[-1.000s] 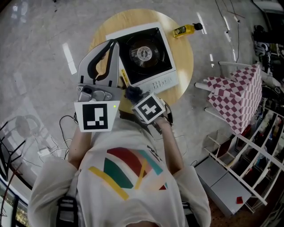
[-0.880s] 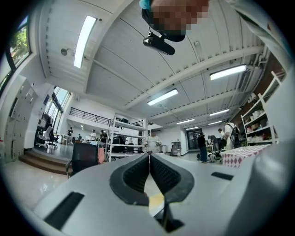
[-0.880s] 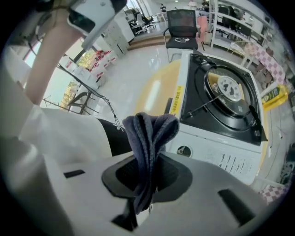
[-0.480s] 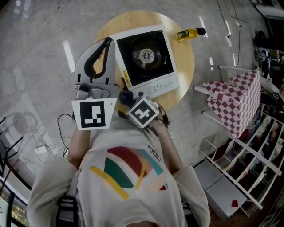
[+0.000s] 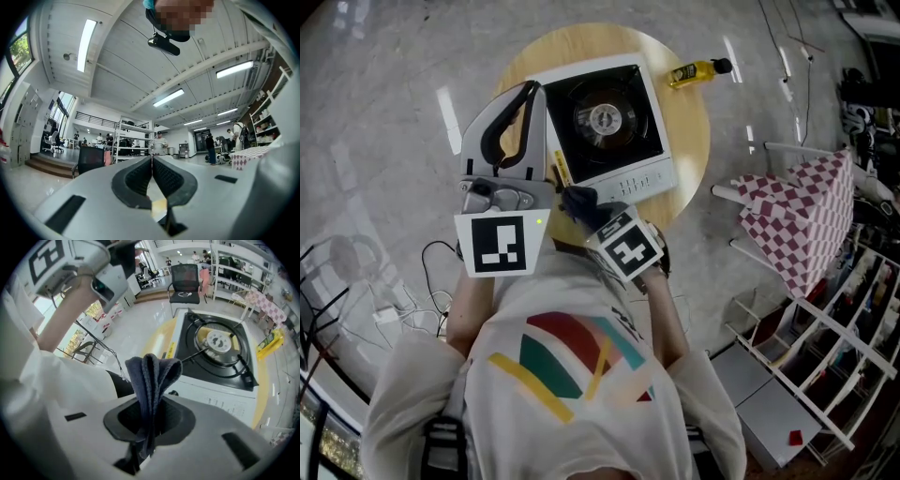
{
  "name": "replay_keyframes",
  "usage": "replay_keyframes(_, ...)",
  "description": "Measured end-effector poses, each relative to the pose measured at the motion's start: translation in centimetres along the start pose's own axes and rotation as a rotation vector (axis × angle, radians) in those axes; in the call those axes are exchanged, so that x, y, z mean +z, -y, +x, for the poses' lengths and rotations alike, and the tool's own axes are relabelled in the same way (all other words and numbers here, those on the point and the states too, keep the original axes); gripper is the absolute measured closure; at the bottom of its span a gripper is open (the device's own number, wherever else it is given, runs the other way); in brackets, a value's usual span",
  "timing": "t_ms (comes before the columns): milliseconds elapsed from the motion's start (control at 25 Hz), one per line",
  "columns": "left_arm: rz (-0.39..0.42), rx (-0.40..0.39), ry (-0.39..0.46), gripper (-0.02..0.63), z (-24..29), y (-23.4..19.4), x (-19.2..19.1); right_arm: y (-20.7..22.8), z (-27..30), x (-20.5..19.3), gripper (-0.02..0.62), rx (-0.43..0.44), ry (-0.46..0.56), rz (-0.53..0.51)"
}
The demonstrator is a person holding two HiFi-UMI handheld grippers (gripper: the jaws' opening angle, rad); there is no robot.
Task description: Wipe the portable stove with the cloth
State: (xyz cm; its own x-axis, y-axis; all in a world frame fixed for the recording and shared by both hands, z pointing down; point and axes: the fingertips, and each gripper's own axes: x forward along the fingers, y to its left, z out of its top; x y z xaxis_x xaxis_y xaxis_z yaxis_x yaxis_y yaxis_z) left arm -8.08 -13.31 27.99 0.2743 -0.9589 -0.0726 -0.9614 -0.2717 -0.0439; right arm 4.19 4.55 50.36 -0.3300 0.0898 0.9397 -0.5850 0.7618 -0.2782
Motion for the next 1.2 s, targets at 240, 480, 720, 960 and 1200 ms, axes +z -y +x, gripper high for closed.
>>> replay_keyframes(240, 0.023, 0.045, -0.002, 0.6, 0.0, 0.7, 1.1, 8.0, -9.8, 3.0, 0.563, -0.285, 0.265, -0.152)
replay_keyframes(480, 0.034, 0.217, 0.06, 0.6, 1.4, 1.3, 3.9, 20.3, -20.0, 8.0, 0.562, -0.731, 0.405, -0.562)
replay_keyframes(720, 0.013, 0.381, 0.042, 0.6, 0.8, 0.4, 2.8, 27.4, -21.1, 13.1, 0.561, -1.101, 0.446, -0.875)
replay_keyframes(960, 0.051, 0.443, 0.032, 0.6, 0.0, 0.6, 1.9, 29.6, -14.1, 14.9, 0.562, -1.194, 0.261, -1.171)
replay_keyframes(1200, 0.062, 0.457, -0.017, 0.6, -1.5, 1.0, 0.3, 32.8, -9.6, 16.3, 0.562, -1.233, 0.106, -1.254)
